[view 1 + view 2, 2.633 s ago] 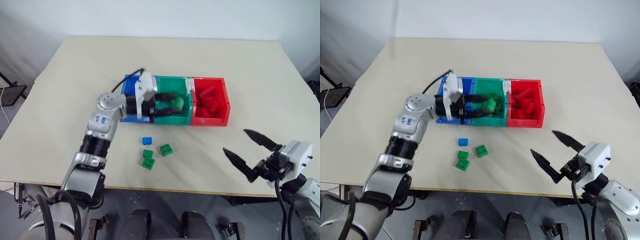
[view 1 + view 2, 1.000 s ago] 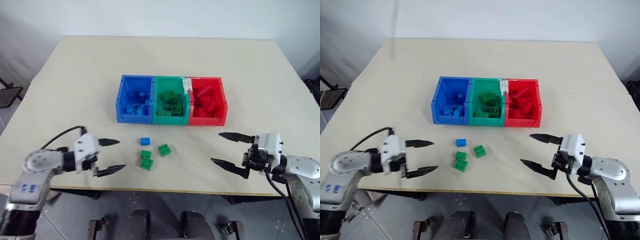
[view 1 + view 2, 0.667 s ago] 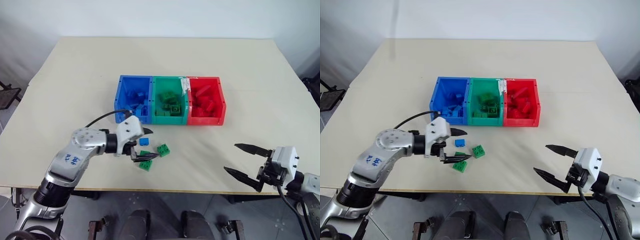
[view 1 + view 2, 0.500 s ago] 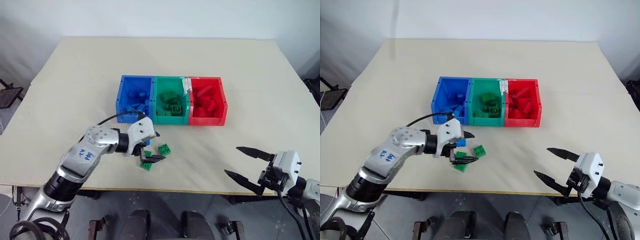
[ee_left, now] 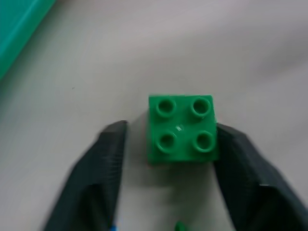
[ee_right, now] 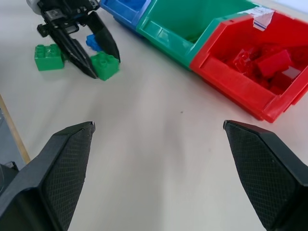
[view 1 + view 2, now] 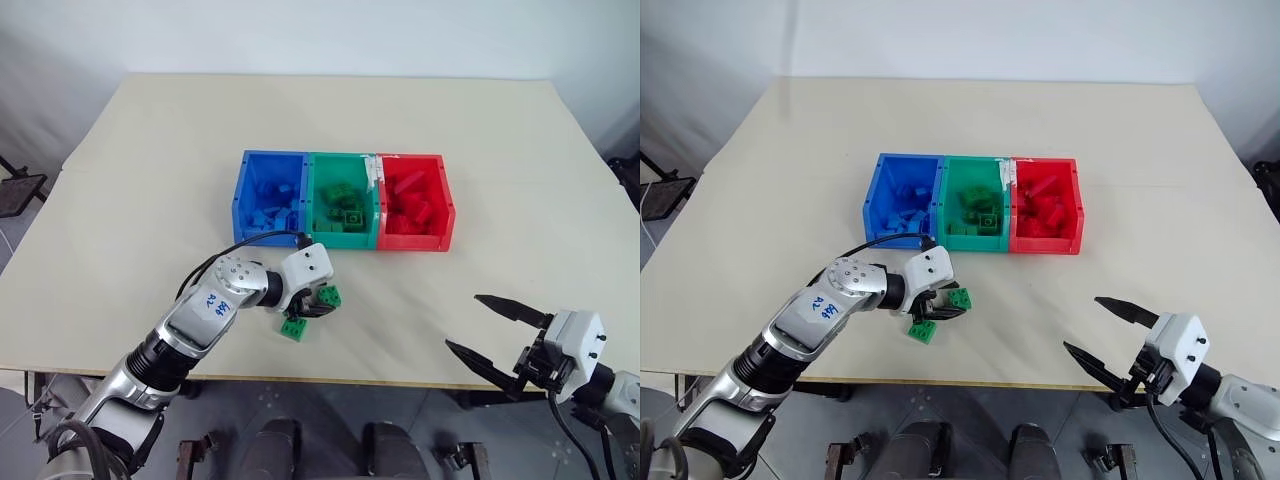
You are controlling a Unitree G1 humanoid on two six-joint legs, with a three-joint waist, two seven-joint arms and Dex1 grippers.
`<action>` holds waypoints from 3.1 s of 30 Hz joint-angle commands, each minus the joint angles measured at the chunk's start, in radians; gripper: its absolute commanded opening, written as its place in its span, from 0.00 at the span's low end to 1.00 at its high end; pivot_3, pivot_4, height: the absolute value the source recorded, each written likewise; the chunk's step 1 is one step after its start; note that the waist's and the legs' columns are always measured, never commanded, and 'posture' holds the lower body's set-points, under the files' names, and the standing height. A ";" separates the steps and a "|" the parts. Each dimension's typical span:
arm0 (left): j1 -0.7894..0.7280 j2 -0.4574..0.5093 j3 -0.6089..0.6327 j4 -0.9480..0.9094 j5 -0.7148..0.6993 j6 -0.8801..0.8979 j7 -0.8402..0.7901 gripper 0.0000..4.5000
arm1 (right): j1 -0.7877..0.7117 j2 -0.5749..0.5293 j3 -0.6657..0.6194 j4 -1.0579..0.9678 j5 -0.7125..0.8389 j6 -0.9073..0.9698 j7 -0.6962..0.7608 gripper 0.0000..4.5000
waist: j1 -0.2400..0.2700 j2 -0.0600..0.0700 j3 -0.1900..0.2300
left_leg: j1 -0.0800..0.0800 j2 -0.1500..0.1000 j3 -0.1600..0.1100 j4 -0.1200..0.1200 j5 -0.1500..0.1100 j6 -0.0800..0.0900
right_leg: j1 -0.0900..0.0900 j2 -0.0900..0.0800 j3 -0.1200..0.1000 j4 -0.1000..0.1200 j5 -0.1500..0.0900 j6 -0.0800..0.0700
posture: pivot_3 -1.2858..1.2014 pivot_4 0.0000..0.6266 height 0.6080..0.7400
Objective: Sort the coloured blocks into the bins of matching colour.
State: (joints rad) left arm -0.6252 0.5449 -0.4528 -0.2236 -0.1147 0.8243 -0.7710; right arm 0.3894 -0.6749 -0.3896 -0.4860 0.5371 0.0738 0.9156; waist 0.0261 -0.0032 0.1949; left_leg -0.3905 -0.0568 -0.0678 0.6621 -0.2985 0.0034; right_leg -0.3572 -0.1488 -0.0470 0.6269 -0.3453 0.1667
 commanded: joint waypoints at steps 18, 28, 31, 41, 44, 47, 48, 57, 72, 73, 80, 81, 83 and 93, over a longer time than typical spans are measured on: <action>-0.404 -0.282 0.288 0.786 0.073 -0.720 0.164 0.33 | -0.070 0.149 -0.034 -0.085 0.053 0.026 -0.219 1.00 | -0.002 0.000 0.000 | 0.000 -0.004 0.001 0.000 0.000 0.000 | -0.001 0.000 -0.001 0.001 0.000 0.001 | 0.52 0.24 1.00; -0.331 -0.247 0.377 0.690 -0.012 -0.750 0.069 0.91 | -0.149 0.144 0.028 -0.082 0.051 0.035 -0.232 1.00 | -0.008 0.000 0.000 | -0.001 -0.003 0.001 0.000 0.000 0.000 | -0.003 0.000 -0.001 0.002 0.000 0.001 | 0.52 0.24 1.00; -0.238 -0.180 0.427 0.599 -0.058 -0.804 -0.005 0.91 | -0.193 0.124 0.062 -0.058 0.054 0.041 -0.196 1.00 | -0.013 0.000 0.000 | -0.001 -0.002 0.001 -0.001 0.000 0.000 | -0.003 0.001 -0.001 0.002 0.000 0.001 | 0.52 0.24 1.00; 0.257 0.190 0.679 0.431 -0.252 -0.819 -0.312 0.91 | -0.384 -0.002 0.175 0.103 0.041 0.043 0.059 1.00 | -0.023 0.000 0.000 | 0.000 0.002 0.000 -0.002 0.000 0.000 | -0.002 0.000 -0.001 0.001 0.000 0.000 | 0.52 0.24 1.00; 0.330 0.243 0.713 0.472 -0.212 -0.916 -0.332 1.00 | -0.413 -0.031 0.203 0.145 0.033 0.035 0.129 1.00 | -0.004 0.000 0.000 | 0.000 0.001 -0.002 0.000 0.000 0.000 | -0.001 -0.001 -0.002 -0.001 0.000 0.000 | 0.52 0.24 1.00; 0.376 0.269 0.737 0.488 -0.219 -0.978 -0.356 1.00 | -0.433 -0.048 0.222 0.174 0.031 0.034 0.182 1.00 | 0.002 0.000 0.000 | 0.000 0.000 -0.002 0.001 0.000 0.000 | 0.000 -0.002 -0.002 -0.002 0.000 0.000 | 0.52 0.24 1.00; 0.394 0.273 0.740 0.472 -0.229 -0.982 -0.368 1.00 | -0.439 -0.056 0.229 0.185 0.028 0.034 0.203 1.00 | 0.001 0.000 0.000 | 0.000 0.000 -0.002 0.001 0.000 0.000 | 0.000 -0.002 -0.002 -0.002 0.000 0.000 | 0.52 0.24 1.00; 0.504 0.263 0.601 0.145 -0.307 -0.836 -0.473 1.00 | -0.416 -0.078 0.193 0.221 0.021 0.040 0.239 1.00 | -0.003 0.000 0.000 | 0.000 0.002 -0.002 -0.001 0.000 0.000 | -0.001 -0.001 -0.001 0.000 0.000 0.000 | 0.52 0.24 1.00; 0.127 0.161 0.206 0.201 -0.156 -0.866 -0.667 1.00 | -0.214 -0.066 0.106 0.109 0.026 0.062 0.164 1.00 | -0.002 0.000 0.000 | 0.000 -0.002 0.000 0.000 0.000 0.000 | 0.000 0.000 -0.002 0.000 0.000 0.000 | 0.52 0.24 1.00; 0.097 0.162 0.185 0.229 -0.135 -0.886 -0.692 1.00 | -0.202 -0.063 0.101 0.097 0.027 0.062 0.155 1.00 | -0.003 0.000 0.000 | 0.000 -0.001 0.000 0.001 0.000 0.000 | 0.000 0.000 -0.001 0.000 0.000 0.000 | 0.52 0.24 1.00; -0.024 0.132 0.100 0.314 -0.029 -0.875 -0.711 1.00 | -0.143 -0.050 0.091 0.042 0.029 0.062 0.109 1.00 | -0.002 0.000 0.000 | -0.001 -0.001 0.000 0.000 0.000 0.001 | 0.000 0.000 -0.002 0.000 0.000 0.000 | 0.52 0.24 1.00; -0.029 0.128 0.090 0.317 -0.011 -0.860 -0.700 1.00 | -0.139 -0.049 0.090 0.037 0.030 0.062 0.104 1.00 | -0.002 0.000 0.000 | -0.001 -0.001 0.000 0.000 0.000 0.001 | 0.000 0.000 -0.002 0.000 0.000 0.000 | 0.52 0.24 1.00; -0.040 0.122 0.071 0.326 0.019 -0.852 -0.693 1.00 | -0.128 -0.048 0.088 0.029 0.031 0.061 0.098 1.00 | -0.002 0.000 0.000 | -0.001 -0.001 0.000 0.000 0.000 0.001 | 0.000 0.001 -0.002 0.000 0.000 0.000 | 0.52 0.24 1.00; -0.053 0.111 0.053 0.344 0.066 -0.852 -0.683 0.91 | -0.115 -0.046 0.088 0.024 0.030 0.049 0.090 1.00 | -0.002 0.000 0.000 | -0.001 -0.001 0.000 0.000 0.000 0.001 | 0.000 0.001 -0.002 0.000 0.000 0.000 | 0.52 0.24 1.00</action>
State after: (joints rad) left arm -0.6633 0.6605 -0.4025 0.1273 -0.0602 -0.0203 -1.4606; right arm 0.2687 -0.7309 -0.2808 -0.4291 0.5532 0.1356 1.0089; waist 0.0236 -0.0028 0.1953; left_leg -0.3910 -0.0574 -0.0678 0.6624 -0.2988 0.0040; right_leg -0.3573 -0.1483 -0.0486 0.6274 -0.3450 0.1667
